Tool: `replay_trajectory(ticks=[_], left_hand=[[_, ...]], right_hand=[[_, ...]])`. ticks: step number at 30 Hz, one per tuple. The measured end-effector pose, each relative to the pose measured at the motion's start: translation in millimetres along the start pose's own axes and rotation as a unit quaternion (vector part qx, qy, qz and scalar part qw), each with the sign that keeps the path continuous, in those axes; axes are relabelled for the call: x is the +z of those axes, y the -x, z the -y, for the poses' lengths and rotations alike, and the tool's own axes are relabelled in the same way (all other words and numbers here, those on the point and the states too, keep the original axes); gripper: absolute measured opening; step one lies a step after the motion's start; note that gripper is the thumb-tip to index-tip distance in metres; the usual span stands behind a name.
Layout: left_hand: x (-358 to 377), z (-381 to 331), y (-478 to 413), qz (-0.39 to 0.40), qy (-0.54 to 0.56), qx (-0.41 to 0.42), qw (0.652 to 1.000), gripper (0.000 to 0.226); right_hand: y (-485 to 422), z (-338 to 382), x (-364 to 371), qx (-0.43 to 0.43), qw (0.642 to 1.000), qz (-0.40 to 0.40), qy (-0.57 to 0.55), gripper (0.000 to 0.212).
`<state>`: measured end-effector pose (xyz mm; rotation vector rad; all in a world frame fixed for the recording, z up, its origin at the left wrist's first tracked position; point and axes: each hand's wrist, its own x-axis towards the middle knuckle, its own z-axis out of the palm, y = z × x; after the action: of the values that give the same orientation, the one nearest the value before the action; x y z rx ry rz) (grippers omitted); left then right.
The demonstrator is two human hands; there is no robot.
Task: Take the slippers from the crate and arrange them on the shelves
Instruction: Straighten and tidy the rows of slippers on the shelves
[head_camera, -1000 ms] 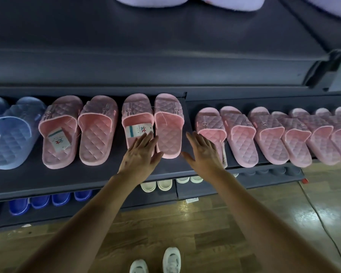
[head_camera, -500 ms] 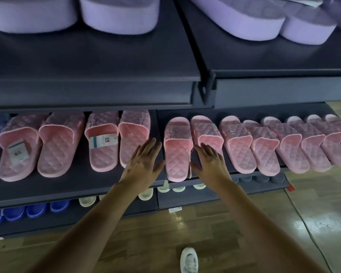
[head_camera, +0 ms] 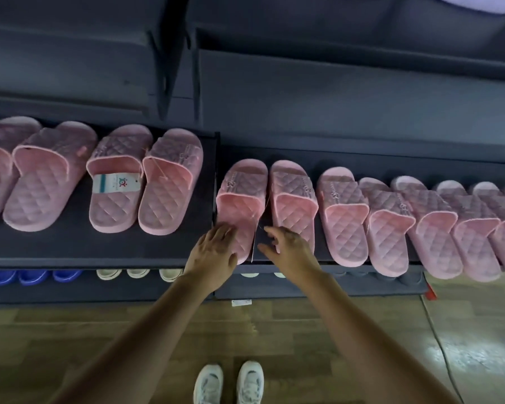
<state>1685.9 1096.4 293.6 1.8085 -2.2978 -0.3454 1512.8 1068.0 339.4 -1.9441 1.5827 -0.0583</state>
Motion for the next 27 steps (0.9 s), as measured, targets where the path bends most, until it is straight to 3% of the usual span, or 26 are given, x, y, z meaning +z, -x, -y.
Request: replay_trajectory(ticks=[5, 9, 12, 17, 21, 27], left_hand=[[3.3, 6.1, 3.4, -0.031, 0.006, 0.033, 0.999, 0.056], [0.8, 14.7, 6.1, -0.001, 0.001, 0.070, 0.998, 0.071], [0.0, 16.5, 5.7, 0.005, -0.020, 0.071, 0.997, 0.071], [2.0, 13.6, 0.2, 0.015, -0.019, 0.069, 0.997, 0.072], [3.9, 5.1, -3.3, 0.011, -0.014, 0.061, 0.998, 0.067], [13.0, -13.1, -11.1, 0.010, 0.010, 0.019, 1.000, 0.055]], right_hand=[[-21.9, 12.6, 22.0, 0.087, 0.993, -0.031, -0.072, 0.041], [-30.5, 16.1, 29.1, 0.133, 0.984, -0.087, -0.082, 0.017], [-28.5, 13.3, 23.0, 0.146, 0.979, -0.119, -0.081, 0.032], [-22.1, -2.6, 7.6, 0.146, 0.975, -0.141, -0.089, 0.034], [-17.9, -20.4, -3.8, 0.136, 0.969, -0.165, -0.123, 0.012], [-20.2, -53.3, -6.6, 0.124, 0.957, -0.188, -0.183, 0.021]])
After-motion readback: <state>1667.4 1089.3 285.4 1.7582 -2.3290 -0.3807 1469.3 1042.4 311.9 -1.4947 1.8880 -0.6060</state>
